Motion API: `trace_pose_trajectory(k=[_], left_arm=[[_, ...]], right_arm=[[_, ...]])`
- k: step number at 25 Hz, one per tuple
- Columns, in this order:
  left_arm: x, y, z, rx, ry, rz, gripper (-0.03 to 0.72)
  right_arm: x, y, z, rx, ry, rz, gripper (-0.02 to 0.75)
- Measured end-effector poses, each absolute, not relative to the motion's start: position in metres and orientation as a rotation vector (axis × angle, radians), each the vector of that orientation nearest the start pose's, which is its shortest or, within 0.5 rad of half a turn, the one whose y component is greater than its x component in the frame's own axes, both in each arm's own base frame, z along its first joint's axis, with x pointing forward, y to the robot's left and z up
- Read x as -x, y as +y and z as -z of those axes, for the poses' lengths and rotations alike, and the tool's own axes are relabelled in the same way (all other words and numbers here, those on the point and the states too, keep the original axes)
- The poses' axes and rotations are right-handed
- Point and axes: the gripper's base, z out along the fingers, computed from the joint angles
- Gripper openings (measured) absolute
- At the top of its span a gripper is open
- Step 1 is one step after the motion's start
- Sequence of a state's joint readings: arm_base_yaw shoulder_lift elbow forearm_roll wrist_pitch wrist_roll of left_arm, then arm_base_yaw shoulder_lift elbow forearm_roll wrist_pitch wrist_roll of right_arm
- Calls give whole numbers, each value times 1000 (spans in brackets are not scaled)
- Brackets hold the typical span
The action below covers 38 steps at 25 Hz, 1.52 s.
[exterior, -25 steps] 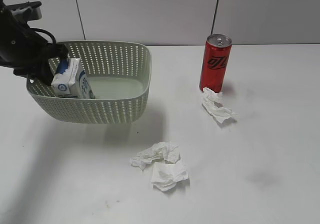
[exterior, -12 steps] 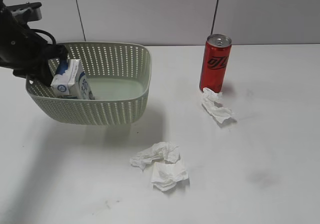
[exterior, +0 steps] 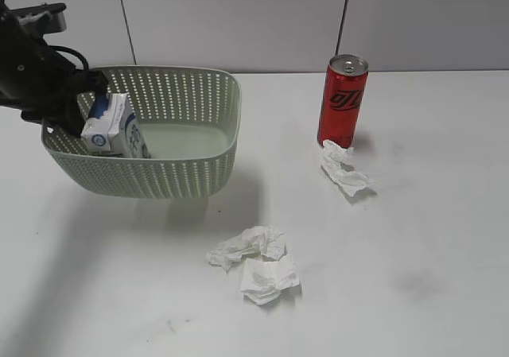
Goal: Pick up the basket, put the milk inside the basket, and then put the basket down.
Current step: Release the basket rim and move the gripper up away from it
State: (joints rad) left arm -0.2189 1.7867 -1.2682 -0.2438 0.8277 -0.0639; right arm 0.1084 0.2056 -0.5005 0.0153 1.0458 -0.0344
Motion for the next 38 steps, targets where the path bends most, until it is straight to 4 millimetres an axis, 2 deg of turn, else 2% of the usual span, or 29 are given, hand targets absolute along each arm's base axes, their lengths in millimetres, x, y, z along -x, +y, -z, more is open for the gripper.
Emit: trace_pose_trajectory(k=[4, 7, 11, 16, 21, 24, 27, 29, 30, 33, 38], left_arm=[[-354, -95, -219, -9, 2830, 353, 0], [-359, -96, -205, 11, 2850, 352, 0], [-367, -98, -184, 45, 2869, 361, 0], [-377, -100, -166, 115, 2836, 366, 0], [-381, -98, -162, 75, 2804, 328, 21], [-384, -99, -166, 86, 2771, 338, 169], [-383, -99, -165, 91, 2783, 346, 431], [-380, -99, -168, 87, 2797, 349, 571], [-379, -99, -170, 85, 2802, 351, 614], [-374, -98, -189, 82, 2782, 367, 645], [-361, -79, -243, 104, 2667, 377, 648]], right_arm=[[-8, 2, -278, 151, 2102, -62, 585], [4, 1, -278, 146, 2029, -64, 585], [5, 1, -278, 146, 2023, -64, 585], [5, 1, -278, 146, 2023, -64, 585], [5, 1, -278, 146, 2023, -64, 585], [5, 1, -278, 146, 2023, -64, 582], [5, 1, -278, 146, 2023, -64, 576], [5, 1, -278, 146, 2023, -64, 573], [5, 1, -278, 146, 2023, -64, 573], [5, 1, -278, 146, 2023, -64, 573], [5, 1, -278, 146, 2023, -64, 573]])
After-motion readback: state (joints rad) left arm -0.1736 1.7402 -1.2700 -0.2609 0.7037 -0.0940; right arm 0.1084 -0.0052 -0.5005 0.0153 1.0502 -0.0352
